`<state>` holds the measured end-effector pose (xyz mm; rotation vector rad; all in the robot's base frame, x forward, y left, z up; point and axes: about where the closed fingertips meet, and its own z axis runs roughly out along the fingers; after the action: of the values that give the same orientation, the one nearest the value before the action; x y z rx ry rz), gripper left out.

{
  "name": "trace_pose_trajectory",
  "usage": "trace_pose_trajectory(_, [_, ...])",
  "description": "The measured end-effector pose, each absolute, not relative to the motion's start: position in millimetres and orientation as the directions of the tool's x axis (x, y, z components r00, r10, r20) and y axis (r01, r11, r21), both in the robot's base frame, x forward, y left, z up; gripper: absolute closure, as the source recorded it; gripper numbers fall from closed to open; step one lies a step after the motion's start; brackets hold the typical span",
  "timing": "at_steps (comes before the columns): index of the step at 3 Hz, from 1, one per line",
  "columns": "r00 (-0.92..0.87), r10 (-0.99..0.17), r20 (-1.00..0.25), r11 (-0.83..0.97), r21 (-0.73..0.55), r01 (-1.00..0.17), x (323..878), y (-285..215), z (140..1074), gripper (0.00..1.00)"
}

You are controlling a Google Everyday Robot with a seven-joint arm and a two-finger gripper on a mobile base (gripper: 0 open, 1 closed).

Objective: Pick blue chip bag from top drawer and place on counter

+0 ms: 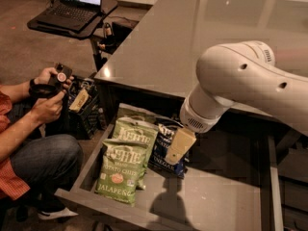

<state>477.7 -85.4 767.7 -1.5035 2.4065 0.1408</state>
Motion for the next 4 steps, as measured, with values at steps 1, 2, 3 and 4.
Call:
trace_pose_trajectory(1, [-0.431,-0.859,-0.276,0.464,-0.065,-0.884,478,-88,754,0.0])
trace_pose_trajectory(2, [-0.442,-0.86,-0.255,0.471,-0.063,-0.88,480,-89,746,0.1])
trace_pose_trajectory(3, [-0.442,-0.862,-0.246,0.467,-0.052,-0.883,484,-87,738,0.11])
trace_pose_trajectory(4, [-0.421,-0.874,-0.242,0.443,-0.042,-0.895,492,-80,731,0.09])
